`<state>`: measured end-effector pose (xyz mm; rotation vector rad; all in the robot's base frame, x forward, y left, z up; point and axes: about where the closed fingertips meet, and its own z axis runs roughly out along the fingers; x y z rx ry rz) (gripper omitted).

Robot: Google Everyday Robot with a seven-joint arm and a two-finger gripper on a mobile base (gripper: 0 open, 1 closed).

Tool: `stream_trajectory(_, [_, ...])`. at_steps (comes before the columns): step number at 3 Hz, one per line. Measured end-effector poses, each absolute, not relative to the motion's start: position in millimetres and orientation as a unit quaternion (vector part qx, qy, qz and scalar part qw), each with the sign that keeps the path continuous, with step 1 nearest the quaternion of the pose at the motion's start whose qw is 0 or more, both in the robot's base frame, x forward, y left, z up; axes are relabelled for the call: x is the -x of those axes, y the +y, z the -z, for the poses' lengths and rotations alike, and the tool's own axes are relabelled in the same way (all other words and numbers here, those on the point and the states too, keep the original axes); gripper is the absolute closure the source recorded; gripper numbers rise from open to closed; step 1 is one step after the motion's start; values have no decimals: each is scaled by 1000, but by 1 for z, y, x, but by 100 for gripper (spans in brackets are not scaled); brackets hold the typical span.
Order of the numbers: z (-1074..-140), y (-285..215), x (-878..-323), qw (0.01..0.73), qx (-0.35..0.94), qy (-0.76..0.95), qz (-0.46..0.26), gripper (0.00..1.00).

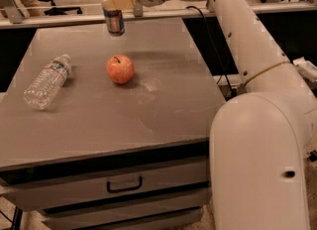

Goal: Move redbull can near water bottle

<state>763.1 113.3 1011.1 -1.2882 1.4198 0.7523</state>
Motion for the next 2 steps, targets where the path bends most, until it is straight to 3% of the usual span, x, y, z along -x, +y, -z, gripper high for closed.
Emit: stream_trajectory(2, [-990,156,-740,475,563,569,-366,100])
